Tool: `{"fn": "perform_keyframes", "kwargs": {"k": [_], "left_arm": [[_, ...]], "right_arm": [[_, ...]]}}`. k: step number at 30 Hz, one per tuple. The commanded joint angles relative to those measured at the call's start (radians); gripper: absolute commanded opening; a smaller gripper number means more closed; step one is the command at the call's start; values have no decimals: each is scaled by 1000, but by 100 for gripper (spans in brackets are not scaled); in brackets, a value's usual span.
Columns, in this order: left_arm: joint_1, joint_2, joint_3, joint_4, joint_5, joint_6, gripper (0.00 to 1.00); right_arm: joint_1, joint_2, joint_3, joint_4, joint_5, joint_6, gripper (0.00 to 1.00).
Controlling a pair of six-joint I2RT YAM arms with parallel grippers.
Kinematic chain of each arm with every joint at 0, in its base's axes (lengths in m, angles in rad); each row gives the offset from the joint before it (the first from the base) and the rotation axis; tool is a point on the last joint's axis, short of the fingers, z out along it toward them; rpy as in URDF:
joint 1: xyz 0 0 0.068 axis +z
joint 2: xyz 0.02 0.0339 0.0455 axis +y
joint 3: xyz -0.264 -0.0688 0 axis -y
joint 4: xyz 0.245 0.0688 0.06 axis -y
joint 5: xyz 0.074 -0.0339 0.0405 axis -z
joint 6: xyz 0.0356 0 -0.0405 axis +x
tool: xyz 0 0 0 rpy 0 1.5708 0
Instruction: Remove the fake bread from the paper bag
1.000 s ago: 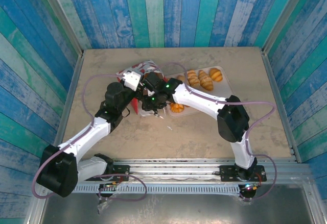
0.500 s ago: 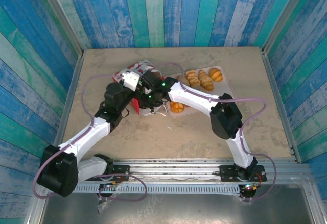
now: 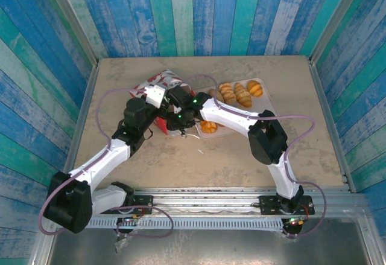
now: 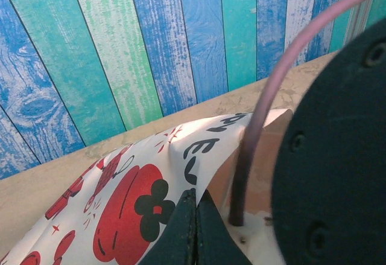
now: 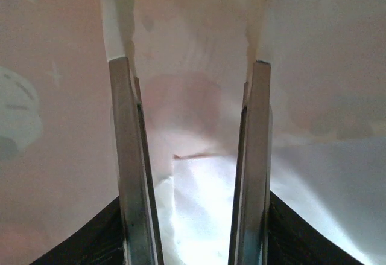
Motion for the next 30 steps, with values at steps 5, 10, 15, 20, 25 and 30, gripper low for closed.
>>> {"fn": "perform_keyframes", "kwargs": {"k": [5, 10, 15, 20, 25, 30], "left_arm": [[-8, 8, 35, -3, -20, -8, 2], [-8, 4, 36, -13, 0, -4, 2], [-8, -1, 38, -19, 18, 0, 2], [-8, -1, 38, -20, 26, 0, 2], [-8, -2, 35, -14, 40, 0, 3], [-9, 1, 43, -17, 65, -4, 2]], "right_arm": [[-36, -105, -59, 15, 58, 59, 52], [-68, -105, -58, 28, 61, 85, 52], [-89, -78, -25, 34, 62, 106, 52], [-100, -53, 1, 20, 77, 128, 49], [-105, -51, 7, 51, 113, 156, 49], [-105, -37, 21, 84, 131, 178, 49]]}}
